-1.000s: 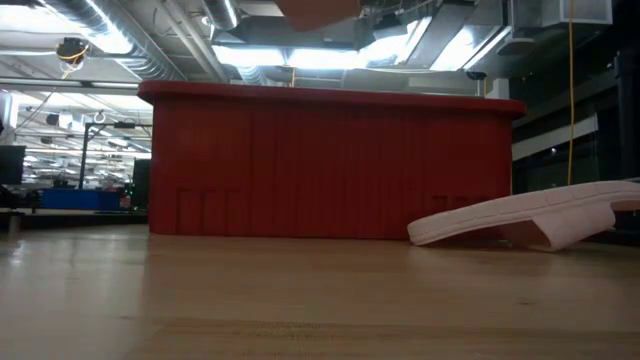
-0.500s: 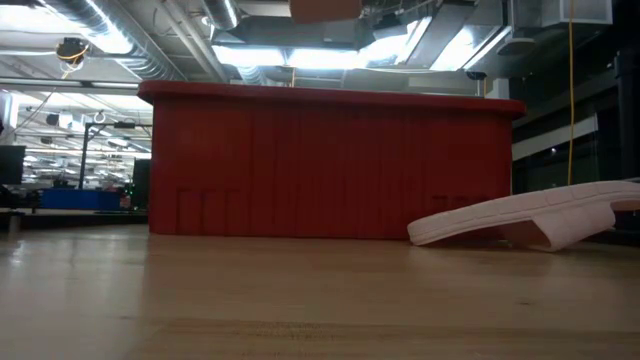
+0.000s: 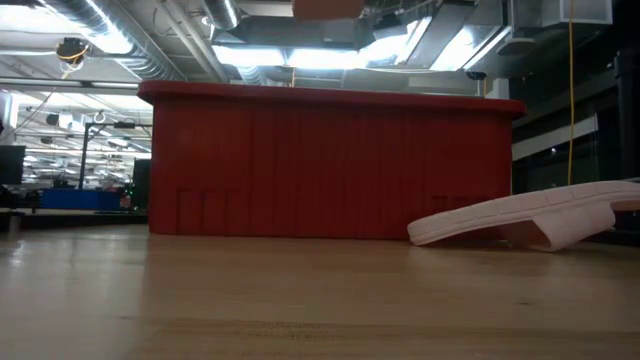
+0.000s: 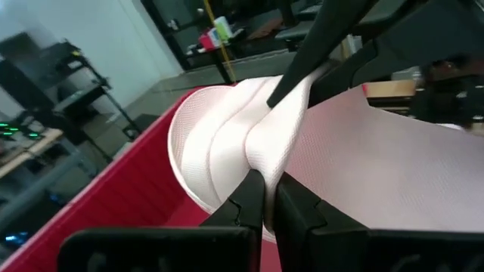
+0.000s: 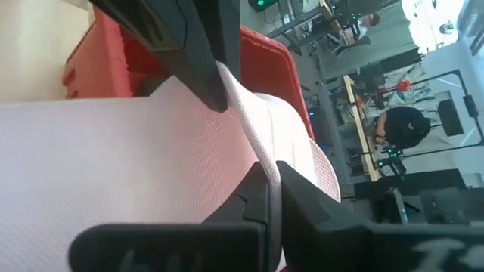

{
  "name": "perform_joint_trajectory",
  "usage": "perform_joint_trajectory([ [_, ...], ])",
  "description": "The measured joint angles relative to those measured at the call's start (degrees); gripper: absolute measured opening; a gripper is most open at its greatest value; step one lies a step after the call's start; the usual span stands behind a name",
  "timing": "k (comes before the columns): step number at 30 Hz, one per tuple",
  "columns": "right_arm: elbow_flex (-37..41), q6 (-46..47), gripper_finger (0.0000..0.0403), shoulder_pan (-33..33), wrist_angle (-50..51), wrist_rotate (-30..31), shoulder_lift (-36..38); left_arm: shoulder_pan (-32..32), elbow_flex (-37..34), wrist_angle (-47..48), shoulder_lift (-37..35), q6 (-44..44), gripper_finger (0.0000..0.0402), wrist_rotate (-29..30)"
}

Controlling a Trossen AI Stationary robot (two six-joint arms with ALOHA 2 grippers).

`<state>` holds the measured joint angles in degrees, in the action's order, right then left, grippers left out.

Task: Pick and place slides into bin
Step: Put the left pink slipper into the red bin

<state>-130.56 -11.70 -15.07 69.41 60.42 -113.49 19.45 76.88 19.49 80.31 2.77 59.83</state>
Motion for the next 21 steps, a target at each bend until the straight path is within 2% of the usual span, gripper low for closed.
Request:
perform_joint_trajectory([
  [4,0.02,-0.47,0.0013,0.61,-0.05,0.26,0.50,-0.58,0.02,-0.91,-0.03,2.52,0.0035,2.19],
  [10,0.11,-0.59,0.0013,2.26,1.25,0.79,1.77,-0.54,0.09,-3.73,-0.76,7.33,0.0082,-2.67],
  [13,0.11,-0.55,0.0013,3.84,2.25,0.63,2.54,-0.60,0.09,-4.94,-1.66,8.83,0.0099,-2.37],
  [18,0.11,-0.89,0.0013,7.13,2.53,-1.02,3.96,-0.65,0.09,-3.84,-3.67,9.55,0.0111,-1.92],
  [21,0.09,-1.33,0.0013,9.57,2.96,-4.22,5.06,-1.49,0.09,-3.09,-4.72,11.00,0.0110,-1.60],
])
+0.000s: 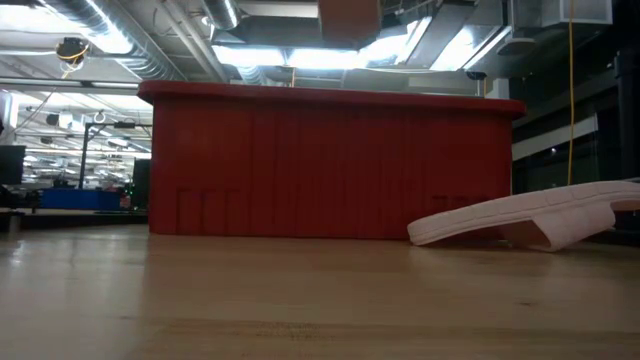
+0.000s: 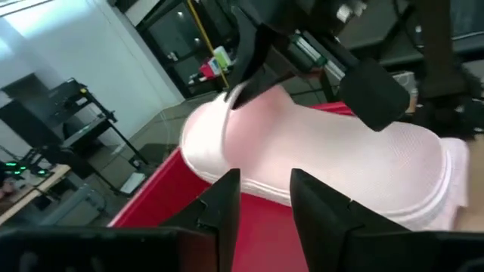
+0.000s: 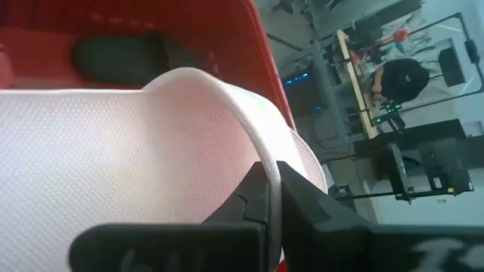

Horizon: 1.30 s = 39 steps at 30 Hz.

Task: Pick and place slides into bin
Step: Put the left pink slipper into the red bin

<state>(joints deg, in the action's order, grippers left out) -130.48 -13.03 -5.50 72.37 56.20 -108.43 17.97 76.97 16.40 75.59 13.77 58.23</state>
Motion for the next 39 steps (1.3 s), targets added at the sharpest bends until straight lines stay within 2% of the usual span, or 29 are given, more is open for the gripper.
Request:
perform_joint_trajectory([
  [6,-0.02,-7.10,0.0013,5.78,-1.98,-6.41,2.29,-4.20,0.00,0.19,-1.33,1.98,0.0091,-1.95],
  [13,0.00,-12.77,0.0013,15.49,-6.97,-21.82,5.13,-12.96,0.00,0.11,-1.68,2.00,0.0041,-18.04],
  [17,0.06,-14.65,0.0013,20.97,-8.65,-27.11,5.43,-17.22,0.00,0.11,-1.68,1.94,0.0006,-23.09],
  [24,6.37,-18.68,0.0013,29.54,-12.98,-38.58,5.35,-21.84,-0.33,-0.13,-1.66,1.18,0.0002,-26.67],
  [31,15.32,-24.94,0.0012,35.61,-23.33,-47.23,5.32,-24.70,-0.66,-3.23,-1.30,0.31,0.0002,-31.68],
  [39,24.51,-28.02,0.0012,40.72,-32.33,-53.71,5.23,-27.94,-0.68,-6.90,1.25,0.43,0.0003,-38.65],
])
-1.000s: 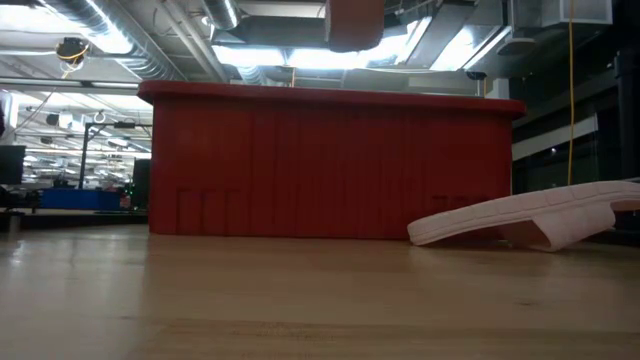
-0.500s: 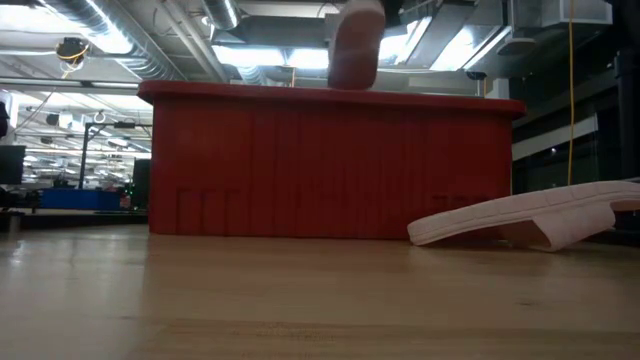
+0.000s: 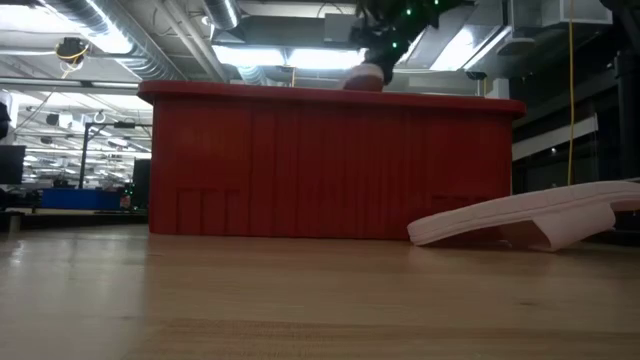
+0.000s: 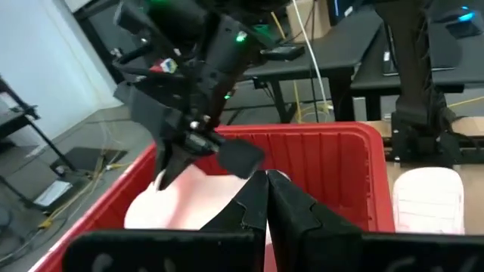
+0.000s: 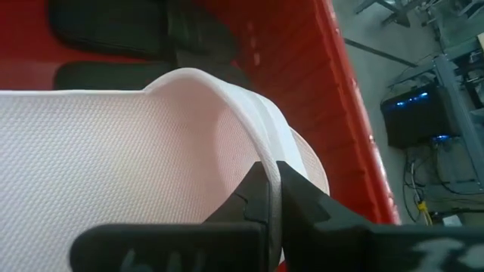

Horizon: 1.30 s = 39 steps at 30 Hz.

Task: Pick and place slides into bin
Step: Put the left pink slipper into the red bin

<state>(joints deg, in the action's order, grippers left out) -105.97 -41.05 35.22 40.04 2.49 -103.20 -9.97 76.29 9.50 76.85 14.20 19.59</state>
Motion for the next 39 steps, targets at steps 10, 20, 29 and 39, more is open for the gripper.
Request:
perform_joint_trajectory([
  [10,7.80,-0.21,0.0012,3.03,-9.70,-3.44,0.00,-8.39,0.00,-6.11,4.32,-0.05,0.0002,-13.37],
  [20,17.82,1.85,0.0012,3.17,-25.52,-3.80,-0.22,-14.75,-0.02,-7.02,4.95,0.64,0.0003,-21.34],
  [29,23.51,1.96,0.0012,3.15,-31.21,-3.71,-0.26,-17.99,-0.02,-7.62,4.95,1.18,0.0003,-25.35],
  [39,12.67,2.06,0.0012,3.13,-21.53,-3.00,-3.39,-20.63,-0.02,-7.58,4.95,1.84,0.0002,-25.35],
])
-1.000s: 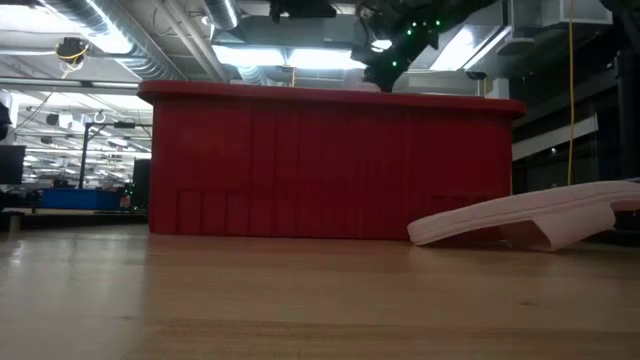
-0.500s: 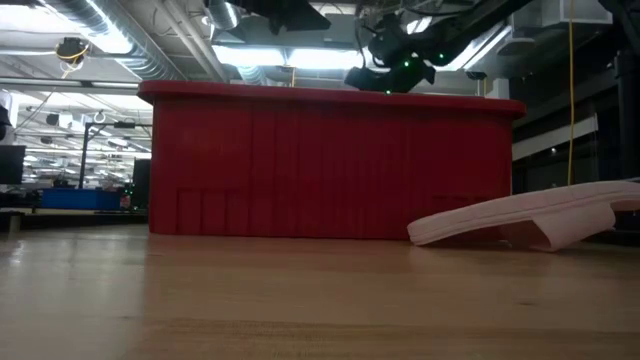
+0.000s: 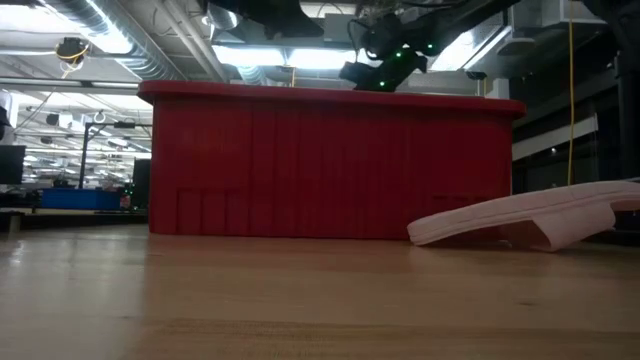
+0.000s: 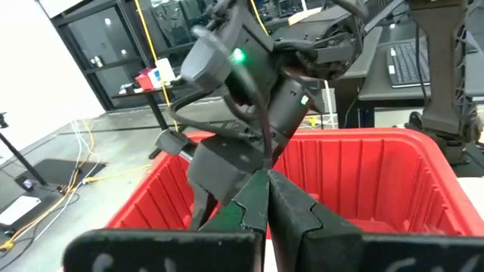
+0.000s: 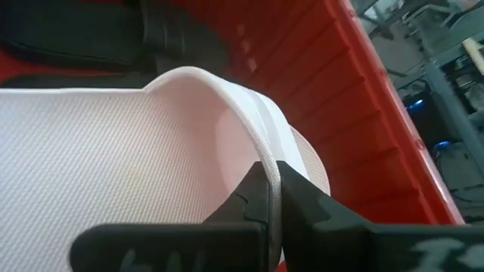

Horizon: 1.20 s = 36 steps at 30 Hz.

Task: Pick and place slides into bin
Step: Put the left pink slipper into the red bin

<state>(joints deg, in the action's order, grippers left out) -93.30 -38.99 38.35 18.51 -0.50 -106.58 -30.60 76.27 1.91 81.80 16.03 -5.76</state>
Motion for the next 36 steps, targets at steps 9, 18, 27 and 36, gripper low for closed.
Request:
perform_joint_trajectory([
  [9,-7.03,1.45,0.0012,0.28,4.51,-0.01,-7.14,-1.57,0.00,0.04,0.00,1.33,0.0003,-3.19],
  [18,-6.90,1.39,0.0012,0.55,2.56,0.84,-11.26,-2.66,0.00,0.68,0.00,3.69,0.0003,-3.21],
  [27,-6.86,1.17,0.0012,1.36,1.83,0.87,-15.24,-3.31,0.00,1.33,0.00,3.69,0.0002,-3.21],
  [36,-6.89,1.05,0.0012,2.46,-1.75,1.03,-16.61,-3.29,0.00,1.36,0.00,3.69,0.0002,-3.19],
])
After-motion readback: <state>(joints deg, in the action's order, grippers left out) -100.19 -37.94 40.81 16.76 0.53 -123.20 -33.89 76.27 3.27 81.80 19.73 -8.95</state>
